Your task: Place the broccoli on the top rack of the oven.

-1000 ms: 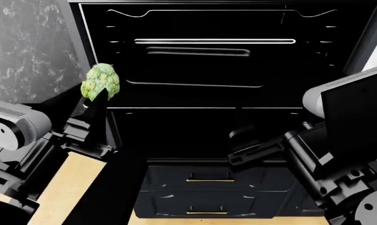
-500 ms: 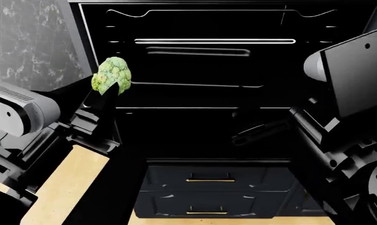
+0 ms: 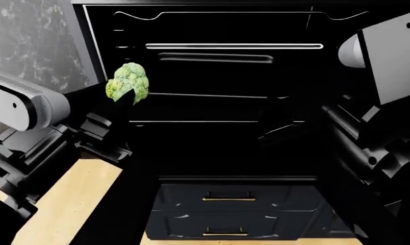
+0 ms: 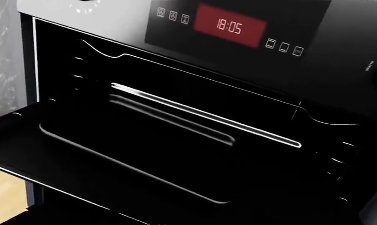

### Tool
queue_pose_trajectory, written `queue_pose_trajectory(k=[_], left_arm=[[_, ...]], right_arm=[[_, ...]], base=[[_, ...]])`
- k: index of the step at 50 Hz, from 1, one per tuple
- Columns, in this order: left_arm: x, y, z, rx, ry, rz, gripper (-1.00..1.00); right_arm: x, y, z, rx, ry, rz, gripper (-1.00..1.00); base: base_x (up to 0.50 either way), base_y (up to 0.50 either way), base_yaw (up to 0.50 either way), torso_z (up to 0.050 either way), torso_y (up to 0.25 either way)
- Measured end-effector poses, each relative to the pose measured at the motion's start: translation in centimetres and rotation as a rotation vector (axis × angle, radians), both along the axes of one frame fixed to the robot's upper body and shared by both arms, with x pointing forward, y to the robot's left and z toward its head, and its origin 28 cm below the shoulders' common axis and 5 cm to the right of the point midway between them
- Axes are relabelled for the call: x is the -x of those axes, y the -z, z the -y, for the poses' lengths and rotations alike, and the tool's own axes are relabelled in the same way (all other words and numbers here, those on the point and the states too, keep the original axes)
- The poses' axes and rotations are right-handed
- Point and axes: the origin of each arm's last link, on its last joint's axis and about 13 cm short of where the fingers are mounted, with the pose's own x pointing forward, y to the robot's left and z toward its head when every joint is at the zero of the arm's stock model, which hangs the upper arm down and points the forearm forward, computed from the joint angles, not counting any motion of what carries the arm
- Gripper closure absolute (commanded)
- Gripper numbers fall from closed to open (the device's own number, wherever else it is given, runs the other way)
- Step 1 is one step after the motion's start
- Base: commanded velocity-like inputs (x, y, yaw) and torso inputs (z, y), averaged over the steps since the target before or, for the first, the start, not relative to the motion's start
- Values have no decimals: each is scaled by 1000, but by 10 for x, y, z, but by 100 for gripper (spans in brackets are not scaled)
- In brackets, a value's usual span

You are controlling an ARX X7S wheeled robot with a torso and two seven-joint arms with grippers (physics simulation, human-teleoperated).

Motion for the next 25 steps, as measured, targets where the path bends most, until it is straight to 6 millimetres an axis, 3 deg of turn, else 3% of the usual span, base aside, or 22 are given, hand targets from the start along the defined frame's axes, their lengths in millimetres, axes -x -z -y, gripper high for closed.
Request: queue_pose_trajectory(k=[11,25], left_arm=[[-1,-1,-2,-1,-10,-6,100],[-4,0,0,-8,-7,-22,100]], right_arm=[[-1,0,0,-20,-7,-15,-100],[-2,4,0,-19,-12,-28,-100]], base=[[498,1,0,0,1],[0,0,0,0,1]])
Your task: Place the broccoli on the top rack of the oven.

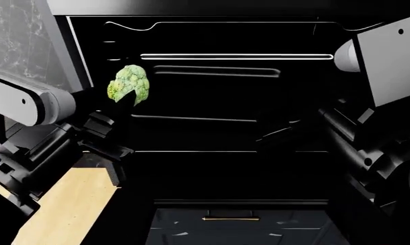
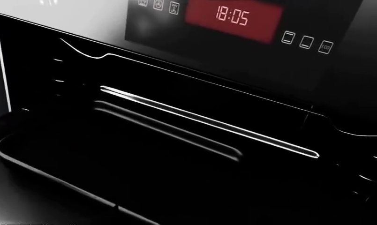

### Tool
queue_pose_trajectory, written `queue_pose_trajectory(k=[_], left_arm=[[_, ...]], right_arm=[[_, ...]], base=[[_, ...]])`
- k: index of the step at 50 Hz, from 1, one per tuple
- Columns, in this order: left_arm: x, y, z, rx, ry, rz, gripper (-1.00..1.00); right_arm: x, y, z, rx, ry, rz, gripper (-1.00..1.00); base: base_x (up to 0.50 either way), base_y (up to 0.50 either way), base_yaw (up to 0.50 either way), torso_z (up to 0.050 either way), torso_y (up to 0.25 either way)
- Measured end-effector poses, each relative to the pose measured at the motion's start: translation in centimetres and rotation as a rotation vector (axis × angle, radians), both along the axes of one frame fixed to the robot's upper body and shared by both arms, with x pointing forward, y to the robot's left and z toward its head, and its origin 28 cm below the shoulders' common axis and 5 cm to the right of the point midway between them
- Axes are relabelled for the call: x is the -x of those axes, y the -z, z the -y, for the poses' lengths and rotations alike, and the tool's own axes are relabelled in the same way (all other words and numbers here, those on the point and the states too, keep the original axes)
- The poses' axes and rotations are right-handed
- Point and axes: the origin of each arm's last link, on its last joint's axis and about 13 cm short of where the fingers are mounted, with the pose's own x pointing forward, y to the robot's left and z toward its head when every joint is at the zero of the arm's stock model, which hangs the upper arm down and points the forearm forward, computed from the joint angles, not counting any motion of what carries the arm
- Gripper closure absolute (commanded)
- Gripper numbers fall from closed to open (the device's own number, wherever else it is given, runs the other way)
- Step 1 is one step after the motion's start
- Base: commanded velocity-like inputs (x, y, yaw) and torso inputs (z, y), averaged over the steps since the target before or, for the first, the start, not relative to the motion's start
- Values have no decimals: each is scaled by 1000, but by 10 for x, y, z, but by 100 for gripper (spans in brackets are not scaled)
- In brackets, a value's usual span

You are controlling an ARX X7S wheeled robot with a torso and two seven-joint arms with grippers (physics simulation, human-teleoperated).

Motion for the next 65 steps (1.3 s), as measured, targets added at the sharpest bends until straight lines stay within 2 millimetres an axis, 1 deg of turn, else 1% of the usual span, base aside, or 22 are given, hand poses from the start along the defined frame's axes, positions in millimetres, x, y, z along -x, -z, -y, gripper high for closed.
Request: queue_pose_trajectory(k=[17,42,65], left_arm=[[-16,0,8,-15,27,-65,100],[-56,3,20,-29,22,-143,100],[-85,8,28,-59,-4,-192,100]], right_arm=[[1,9,2,-19,2,-4,-100],[0,20,5,-41,4,-12,-100],[3,25,4,-41,6,-14,-100]], base=[[0,0,0,0,0],[0,0,0,0,0],[0,0,0,0,0]])
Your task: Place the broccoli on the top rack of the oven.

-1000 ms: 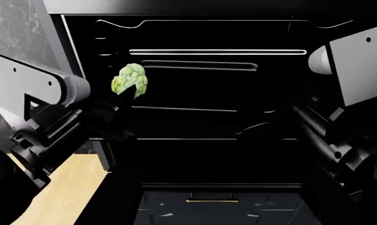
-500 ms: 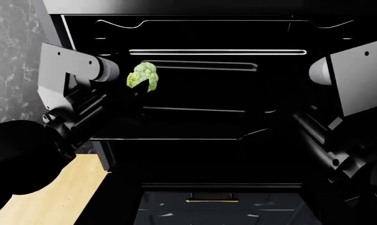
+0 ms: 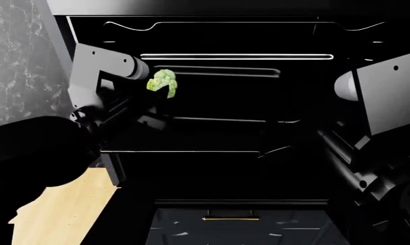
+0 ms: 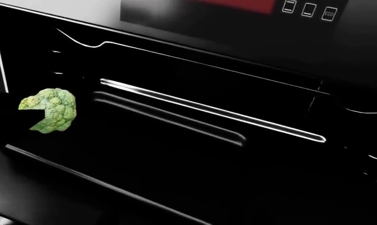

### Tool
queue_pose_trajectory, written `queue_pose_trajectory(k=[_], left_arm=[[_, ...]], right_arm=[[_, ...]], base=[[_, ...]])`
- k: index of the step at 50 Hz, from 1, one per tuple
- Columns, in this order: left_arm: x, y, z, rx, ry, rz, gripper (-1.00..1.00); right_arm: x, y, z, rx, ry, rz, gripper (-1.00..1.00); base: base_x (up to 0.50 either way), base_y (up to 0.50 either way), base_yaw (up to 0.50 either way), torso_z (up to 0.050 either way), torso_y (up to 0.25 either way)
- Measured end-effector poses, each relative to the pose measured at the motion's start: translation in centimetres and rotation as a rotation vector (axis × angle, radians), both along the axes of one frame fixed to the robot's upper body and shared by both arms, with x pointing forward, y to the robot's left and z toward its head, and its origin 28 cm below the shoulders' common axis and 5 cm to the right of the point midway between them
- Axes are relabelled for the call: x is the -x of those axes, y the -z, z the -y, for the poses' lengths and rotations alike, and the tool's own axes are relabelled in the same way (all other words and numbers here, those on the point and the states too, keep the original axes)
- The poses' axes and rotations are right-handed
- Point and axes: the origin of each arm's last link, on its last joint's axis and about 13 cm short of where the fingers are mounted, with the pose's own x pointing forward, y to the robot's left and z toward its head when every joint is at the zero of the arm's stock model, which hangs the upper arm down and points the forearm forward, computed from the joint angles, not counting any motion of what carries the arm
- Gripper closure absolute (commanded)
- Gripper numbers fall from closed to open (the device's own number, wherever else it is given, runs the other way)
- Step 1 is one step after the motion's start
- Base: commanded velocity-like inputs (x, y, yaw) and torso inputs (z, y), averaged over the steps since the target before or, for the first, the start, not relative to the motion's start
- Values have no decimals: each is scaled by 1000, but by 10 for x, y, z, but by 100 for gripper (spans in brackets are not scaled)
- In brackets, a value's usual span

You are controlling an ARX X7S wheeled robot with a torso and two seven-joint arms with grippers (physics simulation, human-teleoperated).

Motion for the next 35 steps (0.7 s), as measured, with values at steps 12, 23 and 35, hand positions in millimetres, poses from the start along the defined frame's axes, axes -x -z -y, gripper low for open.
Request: queue_pose_trajectory(k=[12,23,35], left_arm=[[-10,4,4,-19,-1,-16,100],[-14,9,7,-37,7,-36,100],[-18,14,9,-53,12,-58,100]], right_arm=[[0,2,0,0,-2,-3,-100],[-1,3,0,-1,-5,-5,-100],[-2,4,0,-3,-8,-5,-100]], base=[[0,0,0,0,0],[0,0,0,0,1],[0,0,0,0,0]])
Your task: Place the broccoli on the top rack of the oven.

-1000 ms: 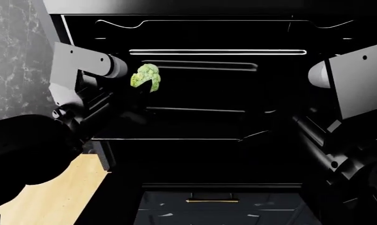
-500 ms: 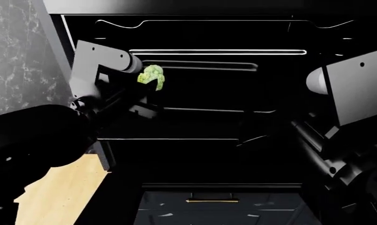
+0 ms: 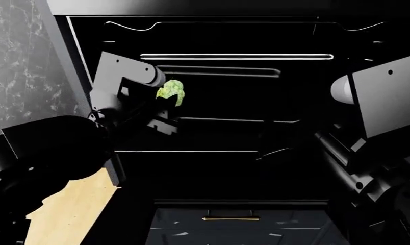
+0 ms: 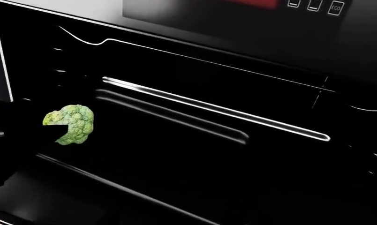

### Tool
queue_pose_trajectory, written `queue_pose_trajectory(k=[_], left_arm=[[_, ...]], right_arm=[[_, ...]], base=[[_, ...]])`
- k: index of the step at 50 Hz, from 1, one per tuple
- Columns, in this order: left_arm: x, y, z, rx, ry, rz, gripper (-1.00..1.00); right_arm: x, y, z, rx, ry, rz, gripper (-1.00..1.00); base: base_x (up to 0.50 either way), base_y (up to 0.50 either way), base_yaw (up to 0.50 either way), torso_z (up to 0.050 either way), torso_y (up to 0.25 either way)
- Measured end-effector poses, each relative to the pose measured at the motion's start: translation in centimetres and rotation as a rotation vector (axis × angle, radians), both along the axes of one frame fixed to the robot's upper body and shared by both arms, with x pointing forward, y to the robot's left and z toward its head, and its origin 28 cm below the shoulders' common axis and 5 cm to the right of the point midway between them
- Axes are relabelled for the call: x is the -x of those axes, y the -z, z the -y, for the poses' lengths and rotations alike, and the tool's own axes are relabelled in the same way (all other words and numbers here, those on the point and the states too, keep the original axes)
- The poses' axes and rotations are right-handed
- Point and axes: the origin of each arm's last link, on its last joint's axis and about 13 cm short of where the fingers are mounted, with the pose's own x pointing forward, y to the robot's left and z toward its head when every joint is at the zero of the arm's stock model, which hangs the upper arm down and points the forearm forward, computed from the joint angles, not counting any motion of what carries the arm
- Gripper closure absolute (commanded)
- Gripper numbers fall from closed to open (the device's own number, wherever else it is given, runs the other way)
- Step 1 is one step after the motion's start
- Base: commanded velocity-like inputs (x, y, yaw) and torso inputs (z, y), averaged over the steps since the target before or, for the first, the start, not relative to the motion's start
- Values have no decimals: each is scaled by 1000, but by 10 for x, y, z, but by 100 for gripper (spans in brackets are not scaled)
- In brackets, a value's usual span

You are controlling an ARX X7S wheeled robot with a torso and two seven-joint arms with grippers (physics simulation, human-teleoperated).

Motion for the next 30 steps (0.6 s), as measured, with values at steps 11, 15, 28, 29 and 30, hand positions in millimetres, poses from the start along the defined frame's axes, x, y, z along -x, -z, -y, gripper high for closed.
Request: queue_pose_trajectory(k=[11,15,28,29,30], left_arm=[[-3,3,1,-14,6,-17,100],[-4,3,2,-16,8,-18,100],[-8,3,3,-22,11,-23,-100],[-8,4,3,-23,11,-29,-100],[-8,5,4,-25,11,-33,-100]], right_arm=[[-1,0,0,-1,-1,2,-100],[-1,0,0,-1,-1,2,-100],[-2,0,0,0,-2,1,-100],[-2,0,0,0,-2,1,-100],[-2,0,0,0,-2,1,-100]], base=[[0,0,0,0,0],[0,0,0,0,0],[0,0,0,0,0],[0,0,0,0,0],[0,0,0,0,0]])
